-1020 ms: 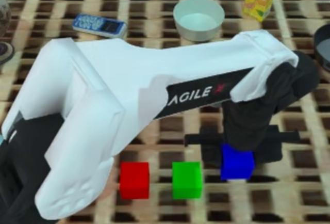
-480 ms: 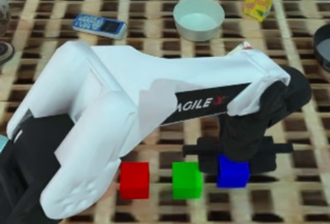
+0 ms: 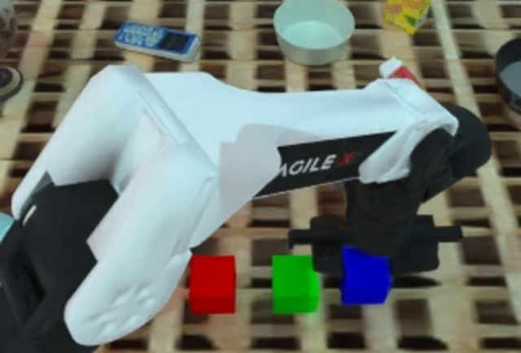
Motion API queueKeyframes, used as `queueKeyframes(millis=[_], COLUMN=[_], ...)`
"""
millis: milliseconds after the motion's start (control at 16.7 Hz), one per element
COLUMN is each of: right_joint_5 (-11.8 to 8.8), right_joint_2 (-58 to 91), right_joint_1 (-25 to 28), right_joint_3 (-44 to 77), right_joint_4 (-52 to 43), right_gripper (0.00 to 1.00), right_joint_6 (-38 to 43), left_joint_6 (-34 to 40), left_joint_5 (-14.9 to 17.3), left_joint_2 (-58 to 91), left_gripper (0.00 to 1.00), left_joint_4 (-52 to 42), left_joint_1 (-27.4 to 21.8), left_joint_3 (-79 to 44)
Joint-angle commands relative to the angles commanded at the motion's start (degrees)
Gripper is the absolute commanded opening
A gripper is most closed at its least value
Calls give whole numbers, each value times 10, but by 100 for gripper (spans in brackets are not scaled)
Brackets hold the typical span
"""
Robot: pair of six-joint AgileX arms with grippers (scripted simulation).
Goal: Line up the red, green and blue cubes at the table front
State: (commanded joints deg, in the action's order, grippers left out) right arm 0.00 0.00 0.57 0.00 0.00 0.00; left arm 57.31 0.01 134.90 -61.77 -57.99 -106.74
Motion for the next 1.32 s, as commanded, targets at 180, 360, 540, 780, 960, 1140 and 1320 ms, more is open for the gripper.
queueKeyframes(millis=[180,360,540,780,960,1140,1320], right_joint_5=[0,0,0,0,0,0,0], right_joint_2=[0,0,0,0,0,0,0], right_joint_1=[0,0,0,0,0,0,0], right_joint_3=[0,0,0,0,0,0,0], right_joint_4=[0,0,0,0,0,0,0], right_gripper=[100,100,100,100,100,100,100], right_joint_6=[0,0,0,0,0,0,0], left_joint_6=[0,0,0,0,2,2,1], left_joint_5=[0,0,0,0,0,0,0], left_joint_2=[0,0,0,0,-4,-15,-24], left_gripper=[98,100,100,100,100,100,100], left_joint_4=[0,0,0,-2,-42,-107,-142], left_joint_1=[0,0,0,1,4,8,11], left_joint_3=[0,0,0,-2,-36,-86,-118])
